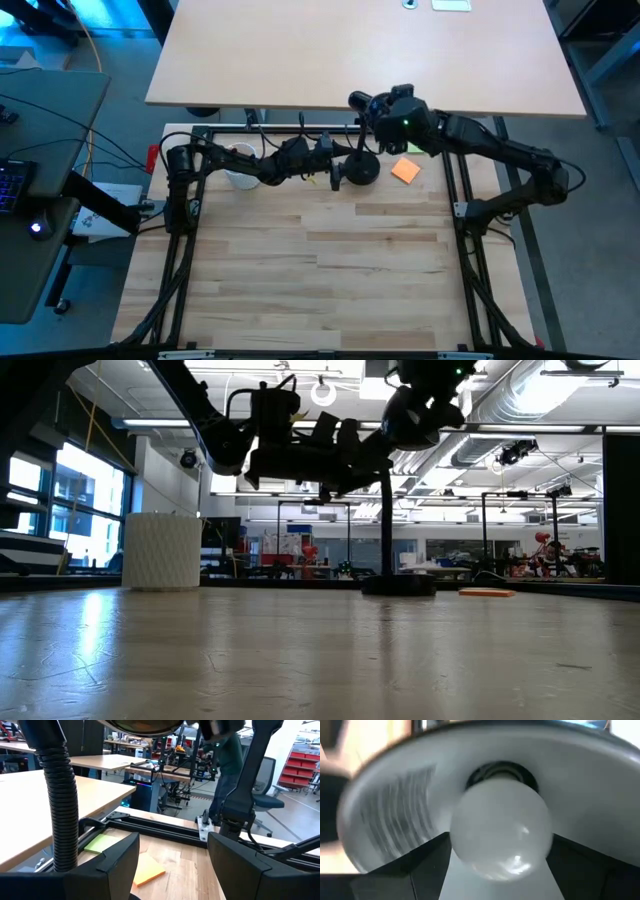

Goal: Screw lightbulb
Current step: Remove the light bulb from the desk lamp

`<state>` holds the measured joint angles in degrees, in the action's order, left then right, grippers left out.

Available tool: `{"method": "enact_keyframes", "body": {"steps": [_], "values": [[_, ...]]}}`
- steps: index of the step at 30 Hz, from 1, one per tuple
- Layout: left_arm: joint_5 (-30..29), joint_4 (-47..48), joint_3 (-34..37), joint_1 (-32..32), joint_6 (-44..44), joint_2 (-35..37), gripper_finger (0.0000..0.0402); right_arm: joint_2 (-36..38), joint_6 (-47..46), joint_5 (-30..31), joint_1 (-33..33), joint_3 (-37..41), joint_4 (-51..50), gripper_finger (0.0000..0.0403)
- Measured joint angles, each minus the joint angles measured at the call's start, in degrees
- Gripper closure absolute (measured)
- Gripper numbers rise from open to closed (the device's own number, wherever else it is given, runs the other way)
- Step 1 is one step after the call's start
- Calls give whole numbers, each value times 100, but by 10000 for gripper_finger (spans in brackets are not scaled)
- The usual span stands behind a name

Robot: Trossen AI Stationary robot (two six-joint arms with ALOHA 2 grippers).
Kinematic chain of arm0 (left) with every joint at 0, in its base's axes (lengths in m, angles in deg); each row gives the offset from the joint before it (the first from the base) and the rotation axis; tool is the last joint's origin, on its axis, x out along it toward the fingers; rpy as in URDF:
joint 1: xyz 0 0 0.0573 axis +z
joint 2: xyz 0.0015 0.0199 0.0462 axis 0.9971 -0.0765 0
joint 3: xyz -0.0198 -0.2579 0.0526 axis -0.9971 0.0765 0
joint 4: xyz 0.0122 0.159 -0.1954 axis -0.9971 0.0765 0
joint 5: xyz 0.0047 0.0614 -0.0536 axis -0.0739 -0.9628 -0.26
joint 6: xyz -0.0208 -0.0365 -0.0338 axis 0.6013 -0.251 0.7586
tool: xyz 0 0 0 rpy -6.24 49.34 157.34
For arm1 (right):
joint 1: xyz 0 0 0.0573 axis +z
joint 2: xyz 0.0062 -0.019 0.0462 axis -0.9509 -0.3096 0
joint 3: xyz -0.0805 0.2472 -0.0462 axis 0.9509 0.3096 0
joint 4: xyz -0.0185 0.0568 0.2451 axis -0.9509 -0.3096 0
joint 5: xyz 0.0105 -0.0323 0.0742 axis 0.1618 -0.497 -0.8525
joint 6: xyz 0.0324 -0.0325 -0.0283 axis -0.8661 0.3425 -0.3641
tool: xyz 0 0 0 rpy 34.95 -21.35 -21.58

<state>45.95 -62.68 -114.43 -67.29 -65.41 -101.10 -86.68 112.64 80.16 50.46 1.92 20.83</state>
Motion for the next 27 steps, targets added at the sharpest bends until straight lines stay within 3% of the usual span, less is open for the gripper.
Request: {"method": "enact_keyframes", "body": {"steps": [3, 6, 10, 14, 18, 22, 27], "values": [[0, 0, 0, 0, 3, 0, 173, -2, 902, 805, 207, 0, 93, 96], [-2, 0, 0, 0, 2, 0, 173, 0, 1148, 1091, 416, 0, 103, 96], [-2, 9, 0, 0, 4, 0, 173, 0, 884, 1106, 751, 0, 99, 96], [7, 26, 0, -2, 4, 0, 173, 62, 212, 1583, 1147, 0, -54, 96], [13, 55, 0, -2, 2, 0, 173, 307, -1024, 1674, 1539, 0, -252, 96], [19, 67, 0, -2, 2, 0, 173, 685, -3102, 1437, 1669, 0, -387, 96], [24, -20, 0, -2, 4, 0, 173, 1053, -6419, -64, 960, 0, -381, 96]]}}
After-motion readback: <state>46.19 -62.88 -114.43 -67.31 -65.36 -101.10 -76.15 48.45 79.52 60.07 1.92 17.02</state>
